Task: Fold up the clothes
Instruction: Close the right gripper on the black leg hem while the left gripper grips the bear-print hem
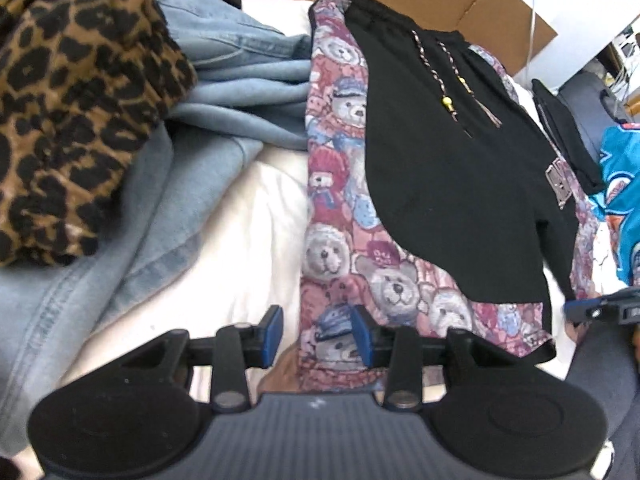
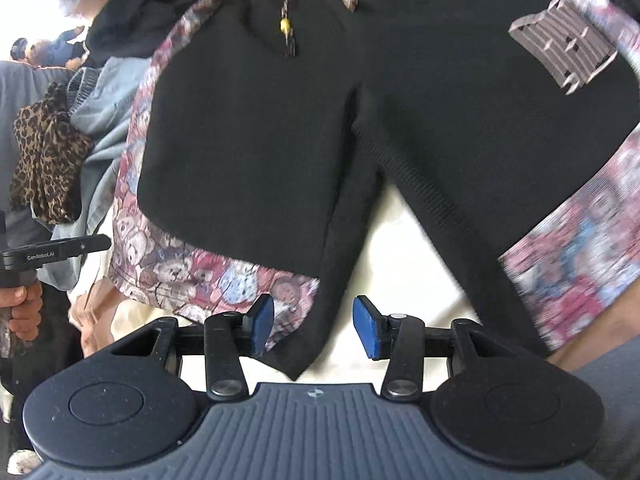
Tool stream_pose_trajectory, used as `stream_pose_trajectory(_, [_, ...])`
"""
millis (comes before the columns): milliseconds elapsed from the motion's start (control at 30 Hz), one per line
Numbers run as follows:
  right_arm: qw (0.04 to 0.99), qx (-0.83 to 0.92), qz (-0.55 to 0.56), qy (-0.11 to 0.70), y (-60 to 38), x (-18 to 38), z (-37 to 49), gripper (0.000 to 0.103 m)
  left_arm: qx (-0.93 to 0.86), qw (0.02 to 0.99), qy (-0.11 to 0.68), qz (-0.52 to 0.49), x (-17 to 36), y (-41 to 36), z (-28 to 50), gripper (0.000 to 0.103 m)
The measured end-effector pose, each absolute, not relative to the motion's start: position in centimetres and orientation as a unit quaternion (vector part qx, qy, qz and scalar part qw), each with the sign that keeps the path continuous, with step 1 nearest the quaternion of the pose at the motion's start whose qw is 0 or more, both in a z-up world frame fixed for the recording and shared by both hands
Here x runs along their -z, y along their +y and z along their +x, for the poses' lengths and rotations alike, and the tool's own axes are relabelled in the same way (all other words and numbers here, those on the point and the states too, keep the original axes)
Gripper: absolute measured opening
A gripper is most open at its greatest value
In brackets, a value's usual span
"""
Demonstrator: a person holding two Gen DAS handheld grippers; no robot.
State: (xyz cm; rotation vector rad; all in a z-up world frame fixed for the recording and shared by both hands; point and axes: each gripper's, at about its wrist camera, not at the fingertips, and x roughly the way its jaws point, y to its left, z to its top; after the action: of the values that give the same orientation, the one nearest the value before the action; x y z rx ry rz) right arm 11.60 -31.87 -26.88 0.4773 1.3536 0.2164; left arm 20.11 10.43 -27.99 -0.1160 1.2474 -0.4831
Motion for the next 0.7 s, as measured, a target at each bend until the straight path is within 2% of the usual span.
stream_pose_trajectory(167, [0.72,-0.068,0.249,0.644,-31.5,29.0,11.8,0.05,0.24,0.773,0.585,-0.055,29.4,10.2,19.8,0.042])
stream_pose_trajectory(200, [0.717,-0.063,0.257,0.645,-31.7,29.1,11.8,0.054,0.243,0.773,0.584,-0.055,29.6,10.2,19.7,0.044])
stream_pose_trajectory(300, [0.706,-0.057,0.277,0.649,-32.0,29.6,11.7,0.055,0.252,0.772,0.58,-0.06,29.9,10.1,19.5,0.051])
stream_pose_trajectory(367, [0.704,-0.067,0.278,0.65,-31.7,29.7,11.7,0.055,0.258,0.775,0.574,-0.064,29.8,10.0,19.4,0.051])
stream_pose_trajectory(400, [0.703,-0.077,0.276,0.65,-31.5,29.7,11.7,0.05,0.261,0.775,0.572,-0.059,29.8,9.8,19.3,0.05])
stream_pose_trajectory(433, [0.703,-0.086,0.274,0.651,-31.3,29.7,11.7,0.028,0.266,0.774,0.572,-0.055,29.8,9.7,19.3,0.046])
stream_pose_trajectory(500, [0.7,-0.089,0.267,0.656,-31.4,29.6,11.6,0.0,0.276,0.77,0.574,-0.051,29.7,9.7,19.3,0.034])
stream_pose_trajectory(700, [0.74,-0.084,0.273,0.609,-33.5,26.2,10.6,0.0,0.257,0.777,0.57,-0.072,28.7,11.4,19.7,0.034])
